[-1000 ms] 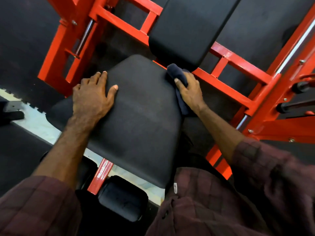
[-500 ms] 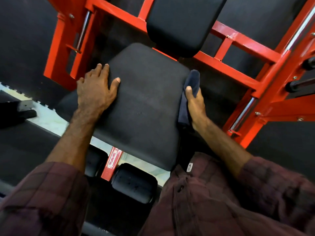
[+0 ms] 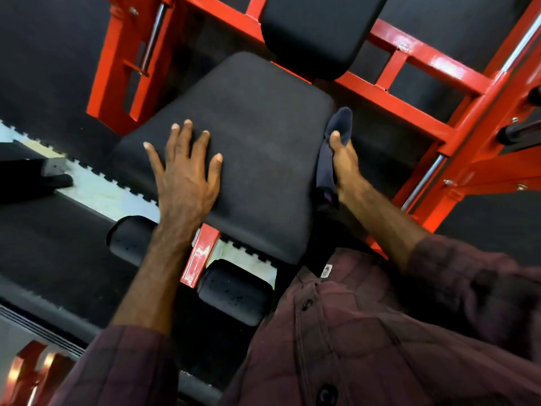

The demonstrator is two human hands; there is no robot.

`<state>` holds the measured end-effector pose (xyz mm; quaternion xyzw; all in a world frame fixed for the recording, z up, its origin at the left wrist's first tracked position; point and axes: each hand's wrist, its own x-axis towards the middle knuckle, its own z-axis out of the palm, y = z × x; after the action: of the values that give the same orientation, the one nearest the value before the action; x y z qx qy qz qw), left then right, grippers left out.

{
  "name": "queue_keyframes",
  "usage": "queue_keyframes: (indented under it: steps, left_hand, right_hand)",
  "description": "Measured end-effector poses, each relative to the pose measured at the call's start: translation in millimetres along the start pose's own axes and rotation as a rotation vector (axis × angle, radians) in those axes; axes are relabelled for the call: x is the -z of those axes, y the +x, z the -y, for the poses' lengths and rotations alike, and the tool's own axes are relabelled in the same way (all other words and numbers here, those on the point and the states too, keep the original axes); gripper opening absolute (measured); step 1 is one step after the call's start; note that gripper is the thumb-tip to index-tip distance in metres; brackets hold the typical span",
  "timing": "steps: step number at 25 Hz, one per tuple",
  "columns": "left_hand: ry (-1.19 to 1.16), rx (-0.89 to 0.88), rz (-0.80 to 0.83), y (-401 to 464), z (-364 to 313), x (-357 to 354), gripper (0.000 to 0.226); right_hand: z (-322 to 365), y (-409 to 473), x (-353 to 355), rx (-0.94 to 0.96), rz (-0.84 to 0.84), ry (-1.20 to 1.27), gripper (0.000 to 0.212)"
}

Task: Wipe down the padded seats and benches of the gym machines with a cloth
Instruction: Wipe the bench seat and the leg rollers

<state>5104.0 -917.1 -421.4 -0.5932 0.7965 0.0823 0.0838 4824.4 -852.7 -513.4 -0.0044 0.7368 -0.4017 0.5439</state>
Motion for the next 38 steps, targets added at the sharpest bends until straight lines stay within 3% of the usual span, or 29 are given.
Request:
queue_keyframes:
  steps: [3,9,13,18,20,24,27,29,32,35,38]
  left_hand:
    - [-0.047,-0.02,-0.055,-24.2,-8.5,-1.9,0.054]
    - [-0.126,0.016,-0.115,-78.8,-16.3,-8.7,0.058]
    - [-0.211,0.005,-0.137,-111.9,-20.1,-20.0,0.062]
    - [-0.286,-0.024,-0.14,-135.6,-28.7,-33.8,0.068]
    - [-0.295,-0.022,-0.125,-139.7,-28.8,-33.7,0.069]
    - [-0.306,-0.015,-0.138,-145.4,-29.9,-38.0,0.07]
    - [-0.41,0.036,-0.199,-153.2,-37.0,-45.8,0.068]
    - [-0.502,0.083,-0.22,-163.6,-44.7,-51.3,0.065]
    - [-0.698,0.148,-0.247,-183.8,-51.8,-61.3,0.061]
    - [-0.95,0.402,-0.312,-208.9,-43.9,-75.9,0.056]
    - [-1.211,0.717,-0.385,-234.4,-34.4,-86.2,0.05]
  right_hand:
    - [10.3,16.4,-4.9,0.029,-0.055,-0.008,0.051]
    - [-53.6,-74.0,4.4,0.201,0.025,0.039,0.054]
    - [-28.4,-49.4,0.9,0.152,-0.064,0.007,0.053]
    - [-118.3,-155.5,0.5,0.186,-0.017,0.154,0.061]
    - [-111.5,-147.7,4.7,0.152,-0.02,0.168,0.066]
    - [-83.6,-120.5,-0.7,0.085,-0.128,0.18,0.052]
    - [-113.2,-185.6,6.6,0.123,-0.053,0.099,0.057]
    - [-128.0,-215.9,29.1,0.068,0.093,0.073,0.053]
    - [-100.9,-249.3,67.6,0.074,0.263,-0.193,0.045]
    - [-59.6,-286.3,75.9,0.436,0.382,-0.609,0.035]
    - [-45.9,-273.1,37.9,1.155,0.841,-1.308,0.052]
